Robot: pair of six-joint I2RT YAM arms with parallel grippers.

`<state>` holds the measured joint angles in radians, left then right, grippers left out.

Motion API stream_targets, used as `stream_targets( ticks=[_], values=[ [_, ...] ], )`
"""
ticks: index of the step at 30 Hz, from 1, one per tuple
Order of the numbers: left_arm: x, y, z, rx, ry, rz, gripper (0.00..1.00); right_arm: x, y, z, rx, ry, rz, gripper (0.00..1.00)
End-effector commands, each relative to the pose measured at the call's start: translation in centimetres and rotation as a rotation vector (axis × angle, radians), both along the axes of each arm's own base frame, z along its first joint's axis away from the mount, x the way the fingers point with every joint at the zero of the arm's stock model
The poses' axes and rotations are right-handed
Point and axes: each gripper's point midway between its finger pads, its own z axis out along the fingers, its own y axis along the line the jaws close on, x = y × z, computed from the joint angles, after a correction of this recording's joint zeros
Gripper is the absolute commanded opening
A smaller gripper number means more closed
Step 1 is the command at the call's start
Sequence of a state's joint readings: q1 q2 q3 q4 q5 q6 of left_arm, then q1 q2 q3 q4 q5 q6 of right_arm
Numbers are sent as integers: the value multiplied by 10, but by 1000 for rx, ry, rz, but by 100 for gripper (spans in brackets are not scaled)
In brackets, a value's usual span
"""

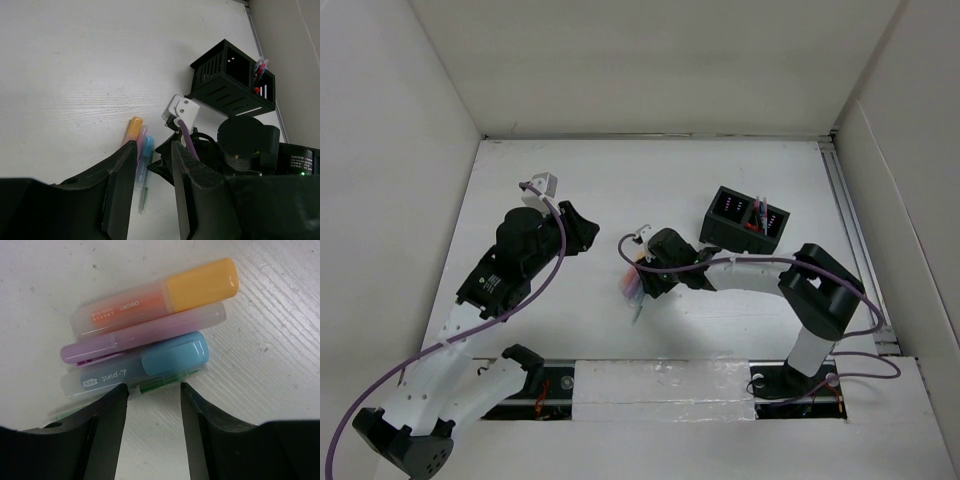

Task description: Organize the desk

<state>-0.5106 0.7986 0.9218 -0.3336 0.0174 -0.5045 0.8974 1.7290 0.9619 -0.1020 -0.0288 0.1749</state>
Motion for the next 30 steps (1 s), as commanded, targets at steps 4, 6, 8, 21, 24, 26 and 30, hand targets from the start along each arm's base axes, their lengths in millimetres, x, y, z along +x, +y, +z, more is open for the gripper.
stream_targets(
  ticks=[4, 6, 8, 21, 24, 26, 30],
  values=[
    [0, 0, 0, 10, -19, -3, 30, 4, -9, -8, -80, 23, -75, 51],
    [1, 0, 0, 13, -17, -5, 30, 4, -17, -9, -105, 20, -97, 50],
    [4, 5, 0, 21, -24, 25, 30, 3, -30, -11, -158, 17, -126, 46],
    [5, 2, -2, 14, -16, 16, 30, 22, -61, -24, -182, 43, -161, 20],
    [5, 2, 0, 10, -23, 20, 30, 21, -60, -22, -145, 50, -165, 1],
    [5, 2, 1, 6, -26, 20, 30, 18, -62, -20, -137, 48, -167, 0],
    [6, 1, 3, -5, -29, 25, 30, 48, -71, 50, -34, -140, -202, 0]
  ],
)
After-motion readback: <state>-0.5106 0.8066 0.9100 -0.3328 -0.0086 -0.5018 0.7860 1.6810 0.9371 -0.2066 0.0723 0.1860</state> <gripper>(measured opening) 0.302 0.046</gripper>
